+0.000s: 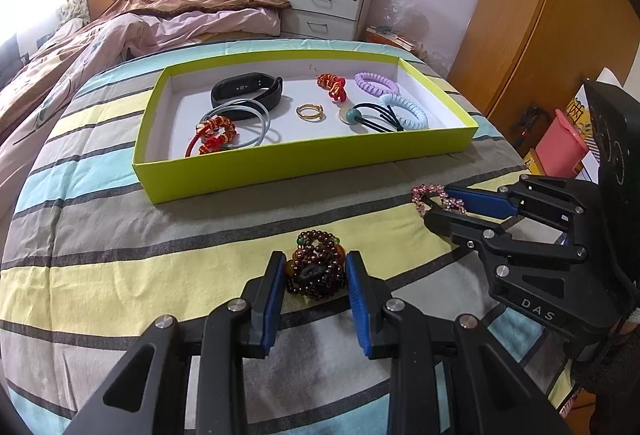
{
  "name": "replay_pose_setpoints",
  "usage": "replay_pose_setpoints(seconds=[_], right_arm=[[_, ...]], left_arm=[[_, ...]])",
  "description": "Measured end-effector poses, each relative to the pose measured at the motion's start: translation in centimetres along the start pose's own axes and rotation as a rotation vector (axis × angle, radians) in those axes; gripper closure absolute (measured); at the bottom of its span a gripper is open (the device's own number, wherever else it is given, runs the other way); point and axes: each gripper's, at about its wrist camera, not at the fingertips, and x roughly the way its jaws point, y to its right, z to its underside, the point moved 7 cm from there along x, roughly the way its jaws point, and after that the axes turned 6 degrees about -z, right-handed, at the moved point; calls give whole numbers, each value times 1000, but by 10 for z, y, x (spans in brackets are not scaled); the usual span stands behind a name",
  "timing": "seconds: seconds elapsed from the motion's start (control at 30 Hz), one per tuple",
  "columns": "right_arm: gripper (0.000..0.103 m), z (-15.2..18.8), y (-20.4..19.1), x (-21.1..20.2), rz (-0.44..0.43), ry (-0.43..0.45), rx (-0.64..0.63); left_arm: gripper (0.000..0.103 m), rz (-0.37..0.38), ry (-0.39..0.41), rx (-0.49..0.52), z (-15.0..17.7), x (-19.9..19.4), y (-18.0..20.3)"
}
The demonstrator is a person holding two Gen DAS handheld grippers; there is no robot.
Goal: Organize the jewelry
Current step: 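Grasp the pink rhinestone hair clip with the right tool while the left tool holds the bracelet, then carry the beaded bracelet and pink hair clip into the green box, open both tools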
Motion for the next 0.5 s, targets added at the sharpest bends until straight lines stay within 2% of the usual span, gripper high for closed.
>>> replay_pose_setpoints(seconds=[0.1, 0.23, 0.5], right_arm=[[82, 2, 0, -2, 1, 3, 12], [90, 1, 3, -8, -24, 26, 64], [91, 4, 7, -11, -36, 30, 107]], left_arm=[[72, 0, 3, 1, 0, 0, 1], [72, 7, 8, 1, 0, -2, 2], [72, 4, 26, 8, -2, -10, 5]])
